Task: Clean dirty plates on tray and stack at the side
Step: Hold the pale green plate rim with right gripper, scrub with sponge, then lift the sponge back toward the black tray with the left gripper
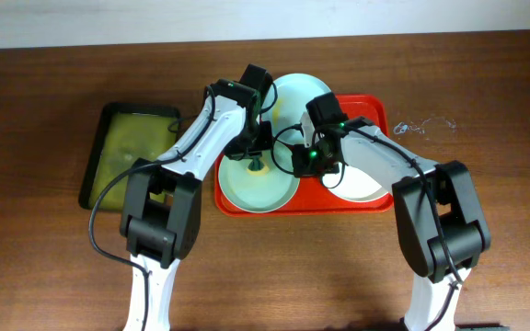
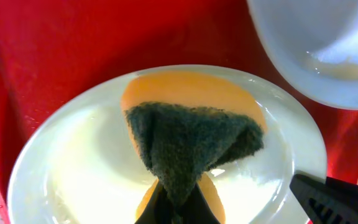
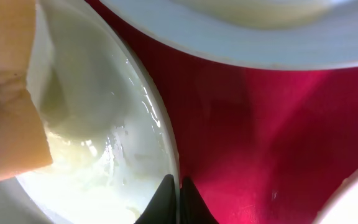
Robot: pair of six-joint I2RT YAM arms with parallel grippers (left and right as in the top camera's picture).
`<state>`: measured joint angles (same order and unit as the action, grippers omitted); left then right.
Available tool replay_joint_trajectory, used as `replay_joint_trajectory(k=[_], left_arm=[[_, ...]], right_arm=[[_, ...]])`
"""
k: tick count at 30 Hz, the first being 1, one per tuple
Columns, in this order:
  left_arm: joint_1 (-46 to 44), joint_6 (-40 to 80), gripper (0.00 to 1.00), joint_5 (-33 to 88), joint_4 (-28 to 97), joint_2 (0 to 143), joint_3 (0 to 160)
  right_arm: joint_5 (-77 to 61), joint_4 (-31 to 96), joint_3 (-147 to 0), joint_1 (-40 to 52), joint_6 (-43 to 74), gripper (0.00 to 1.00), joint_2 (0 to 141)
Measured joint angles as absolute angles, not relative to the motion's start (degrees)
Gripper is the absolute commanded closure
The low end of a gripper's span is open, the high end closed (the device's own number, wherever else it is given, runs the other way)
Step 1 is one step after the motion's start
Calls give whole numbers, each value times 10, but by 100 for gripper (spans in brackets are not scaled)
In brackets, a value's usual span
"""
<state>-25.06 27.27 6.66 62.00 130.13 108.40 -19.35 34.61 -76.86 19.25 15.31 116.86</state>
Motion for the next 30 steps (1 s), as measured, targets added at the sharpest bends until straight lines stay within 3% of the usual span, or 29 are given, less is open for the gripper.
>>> replay_joint_trajectory(k=[4,11,14,20,25,30], left_arm=[[-250,273,100,61,597,1322,1067],[-243,311,100,-106,698,1322,1065],[-239,322,100,-88,695,1306,1060],[-267,329,100,60,606,1275,992],[-277,333,100,50,548,1243,925],[-281,345,100,-73,664,1239,923]], right_arm=[[-193,346,-769,192,154,96,1169],[-196,344,-769,192,154,96,1169],[-195,344,-769,193,154,96,1169],[-193,347,-769,192,154,96,1169],[-194,348,-768,192,154,96,1169],[-195,348,-768,192,154,96,1169]])
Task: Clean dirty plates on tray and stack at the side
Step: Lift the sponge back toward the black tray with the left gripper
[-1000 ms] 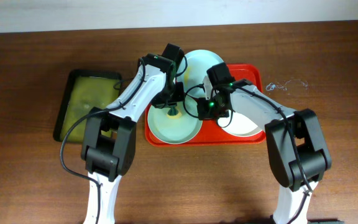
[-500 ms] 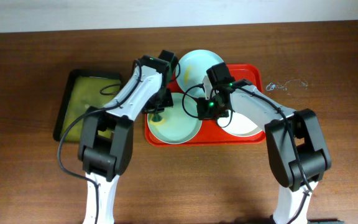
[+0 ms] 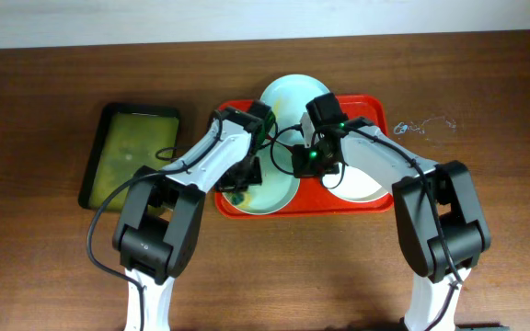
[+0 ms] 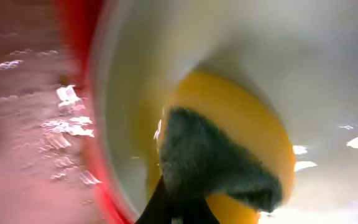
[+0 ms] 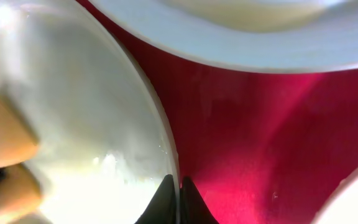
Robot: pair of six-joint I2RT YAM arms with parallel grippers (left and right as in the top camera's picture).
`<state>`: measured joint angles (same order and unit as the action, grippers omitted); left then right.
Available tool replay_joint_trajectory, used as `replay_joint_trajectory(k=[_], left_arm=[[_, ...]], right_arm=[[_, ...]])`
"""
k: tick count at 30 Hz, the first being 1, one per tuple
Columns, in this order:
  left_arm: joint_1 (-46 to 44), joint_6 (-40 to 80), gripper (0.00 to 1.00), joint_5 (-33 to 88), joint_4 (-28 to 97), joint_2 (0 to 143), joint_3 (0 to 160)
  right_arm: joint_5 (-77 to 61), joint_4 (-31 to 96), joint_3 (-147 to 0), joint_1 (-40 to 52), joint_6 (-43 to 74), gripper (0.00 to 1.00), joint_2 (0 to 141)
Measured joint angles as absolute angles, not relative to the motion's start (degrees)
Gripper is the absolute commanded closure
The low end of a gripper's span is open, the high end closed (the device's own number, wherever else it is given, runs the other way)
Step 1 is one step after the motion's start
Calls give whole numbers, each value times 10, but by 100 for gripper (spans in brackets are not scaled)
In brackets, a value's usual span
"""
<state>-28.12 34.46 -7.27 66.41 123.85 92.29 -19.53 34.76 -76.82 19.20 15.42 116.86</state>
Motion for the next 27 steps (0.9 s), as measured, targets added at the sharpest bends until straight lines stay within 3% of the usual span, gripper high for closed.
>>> replay_joint_trajectory(k=[6,14,20,27], left_arm=[[-276,372,100,-204,670,1145,920],[-147,351,100,-169,745,1067,920],[-42,306,100,-162,781,1067,919],[-32,296,100,-156,796,1066,919]], right_arm=[[-200,346,-768,192,154,96,1170],[-171,375,-769,223,129,96,1152],[192,525,-886,419,121,96,1075],[443,617,-1054,437,66,96,1074]])
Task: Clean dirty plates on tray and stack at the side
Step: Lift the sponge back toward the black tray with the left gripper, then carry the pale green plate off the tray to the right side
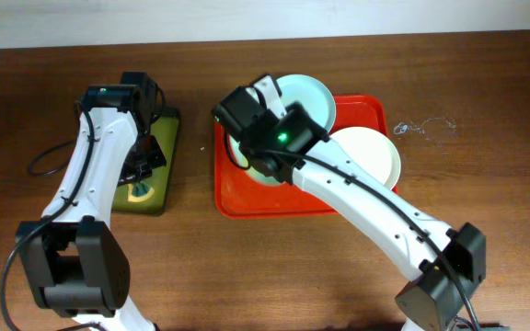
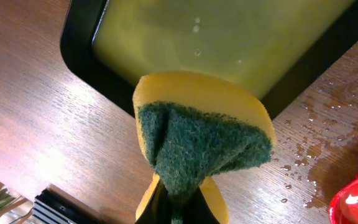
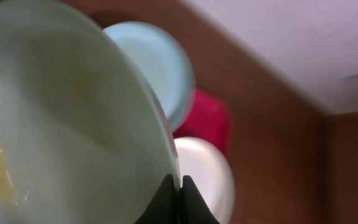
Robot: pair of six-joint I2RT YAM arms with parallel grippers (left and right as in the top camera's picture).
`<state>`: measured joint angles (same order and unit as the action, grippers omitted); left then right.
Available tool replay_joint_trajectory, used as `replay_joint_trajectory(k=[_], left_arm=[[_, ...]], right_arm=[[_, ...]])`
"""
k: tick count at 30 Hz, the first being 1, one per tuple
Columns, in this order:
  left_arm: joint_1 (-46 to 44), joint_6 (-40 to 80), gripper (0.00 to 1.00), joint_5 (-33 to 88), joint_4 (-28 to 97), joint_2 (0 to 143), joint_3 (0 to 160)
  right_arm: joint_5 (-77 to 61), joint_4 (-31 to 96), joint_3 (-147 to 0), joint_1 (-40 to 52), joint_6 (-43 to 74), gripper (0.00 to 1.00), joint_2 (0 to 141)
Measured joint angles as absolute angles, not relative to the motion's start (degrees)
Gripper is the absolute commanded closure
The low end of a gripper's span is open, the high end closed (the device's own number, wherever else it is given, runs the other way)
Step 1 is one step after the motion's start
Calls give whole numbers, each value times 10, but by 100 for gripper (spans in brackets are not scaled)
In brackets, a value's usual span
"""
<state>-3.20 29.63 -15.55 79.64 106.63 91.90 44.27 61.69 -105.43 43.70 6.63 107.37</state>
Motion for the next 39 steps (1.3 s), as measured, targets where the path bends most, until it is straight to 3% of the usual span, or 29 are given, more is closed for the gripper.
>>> replay_joint_trajectory(k=[6,10,14,16,18,20,23,28,33,38,39], left_arm=[[-32,296,100,-154,788,1066,919],[-32,296,100,-154,787,1066,919],[-32,296,100,-154,787,1066,919],[-32,296,100,-154,787,1066,919],[-32,296,100,-154,787,1066,918],[-32,295,100,-154,786,1066,911],[-32,296,100,-154,770,1066,901],[-32,296,100,-154,769,1066,893],[-32,296,100,-154,758,1066,892],[-32,296,100,-154,753,1066,891],[-32,296,100,-154,748,1066,891]], right_arm=[[605,598,-1072,437,-135,96,1074],[722,456,-1074,444,-276,96,1074],[749,379,-1075,489,-392,96,1074],[751,370,-1075,507,-403,96,1074],[698,467,-1077,498,-329,96,1073],[530,578,-1076,442,-241,96,1074],[262,606,-1075,299,-79,96,1075],[43,626,-1076,58,28,96,1075],[-39,612,-1063,-213,56,96,1089],[-47,523,-984,-281,61,96,1145],[-47,509,-973,-279,61,84,1148]])
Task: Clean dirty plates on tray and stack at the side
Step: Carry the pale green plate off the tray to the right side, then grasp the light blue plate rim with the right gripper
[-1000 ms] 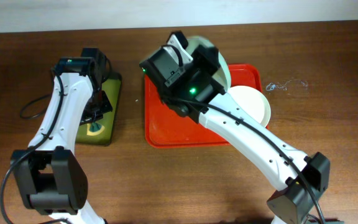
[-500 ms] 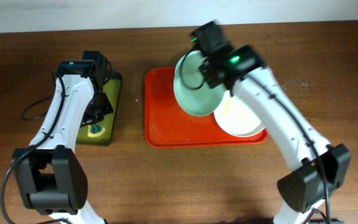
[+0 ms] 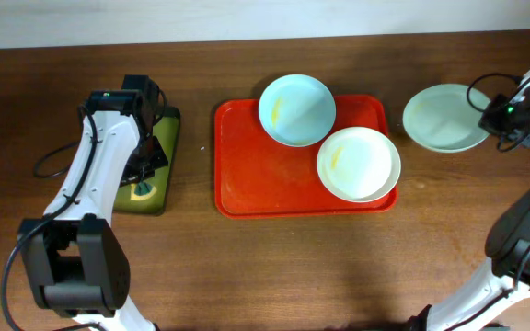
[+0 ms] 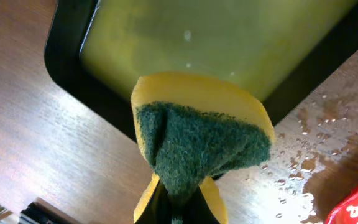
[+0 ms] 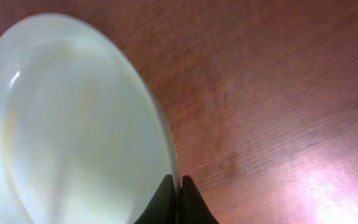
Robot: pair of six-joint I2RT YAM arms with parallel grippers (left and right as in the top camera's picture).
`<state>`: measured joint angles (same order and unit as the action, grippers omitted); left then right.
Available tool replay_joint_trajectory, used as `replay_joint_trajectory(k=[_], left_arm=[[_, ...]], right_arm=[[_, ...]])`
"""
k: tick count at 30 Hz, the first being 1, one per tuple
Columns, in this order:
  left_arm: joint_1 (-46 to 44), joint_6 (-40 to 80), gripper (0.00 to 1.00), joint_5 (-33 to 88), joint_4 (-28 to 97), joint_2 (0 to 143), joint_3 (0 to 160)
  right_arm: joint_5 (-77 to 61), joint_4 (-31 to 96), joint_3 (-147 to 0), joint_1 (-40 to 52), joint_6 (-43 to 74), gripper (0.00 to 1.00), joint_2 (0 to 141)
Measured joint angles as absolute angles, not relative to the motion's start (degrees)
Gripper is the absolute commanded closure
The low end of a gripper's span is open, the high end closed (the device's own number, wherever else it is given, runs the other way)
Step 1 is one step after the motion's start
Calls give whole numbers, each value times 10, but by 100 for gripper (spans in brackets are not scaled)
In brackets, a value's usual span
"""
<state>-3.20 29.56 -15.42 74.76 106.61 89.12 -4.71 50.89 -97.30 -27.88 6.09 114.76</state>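
Note:
A pale green plate [image 3: 442, 118] is on the wooden table to the right of the red tray [image 3: 274, 188]. My right gripper [image 3: 499, 114] is shut on its right rim. The wrist view shows the plate [image 5: 73, 124] pinched between the right gripper's [image 5: 178, 184] two fingers, with bare wood beside it. A light blue plate [image 3: 297, 108] and a white plate [image 3: 358, 163], each with a yellow smear, lie on the tray. My left gripper [image 4: 178, 208] is shut on a folded yellow and green sponge [image 4: 201, 140]. It holds the sponge over the near edge of the black basin [image 3: 109, 119].
The black basin [image 4: 73, 68] holds yellow-green liquid. Water drops [image 4: 312, 146] lie on the wood between the basin and the red tray's corner. A black cable [image 3: 49, 161] loops on the table left of the left arm.
My right gripper held the pale green plate up over the tray's left part; now the plate is down on the table right of the tray. The left gripper and sponge have barely moved.
First the sponge was on the pale green plate on the tray, with my right gripper shut on that plate's rim. Then the sponge was at the plate's near left edge. Later it was over the basin and the plate was lifted. Now the plate is beside the tray.

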Motion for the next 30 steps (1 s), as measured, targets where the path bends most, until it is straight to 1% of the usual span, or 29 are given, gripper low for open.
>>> replay_joint_trajectory(k=[1,2,3,7,9,11,12,14,16,18,20,21,22,24,26,27,28,30], left_arm=[[-32,296,100,-154,743,1066,891],[-32,296,100,-154,743,1066,891],[-32,296,100,-154,744,1066,891],[-32,296,100,-154,745,1066,891],[-32,295,100,-154,745,1066,891],[-32,296,100,-154,745,1066,891],[-32,296,100,-154,745,1066,891],[-32,296,100,-154,745,1066,891],[-32,296,100,-152,745,1066,891],[-32,296,100,-152,745,1066,891],[-32,296,100,-152,745,1066,891],[-32,296,100,-152,745,1066,891],[-32,296,100,-152,745,1066,891],[-32,296,100,-152,743,1066,891],[-32,296,100,-152,742,1066,891],[-32,296,100,-152,741,1066,891],[-32,296,100,-152,741,1066,891],[-32,296,100,-152,741,1066,891]], right_arm=[[-48,494,-957,-273,61,59,1152],[-49,490,-950,-270,62,62,1154],[-51,488,-948,-269,60,62,1154],[-60,502,-959,-269,64,47,1155],[-119,503,-989,-266,64,45,1155],[-229,460,-1007,-241,65,44,1154],[-257,447,-1008,-221,65,44,1154],[-273,423,-1008,-147,65,41,1154],[-209,413,-1009,-48,57,40,1155],[-94,397,-1011,39,17,40,1176],[-26,382,-1011,90,-3,41,1221],[-10,375,-1011,101,-8,41,1247],[1,364,-1011,102,-11,37,1264],[6,345,-1011,103,-17,37,1288],[2,327,-1011,103,-18,46,1296],[-7,321,-1011,103,-17,53,1297],[-31,313,-1011,103,-18,56,1297],[-58,309,-1011,103,-17,56,1298]])
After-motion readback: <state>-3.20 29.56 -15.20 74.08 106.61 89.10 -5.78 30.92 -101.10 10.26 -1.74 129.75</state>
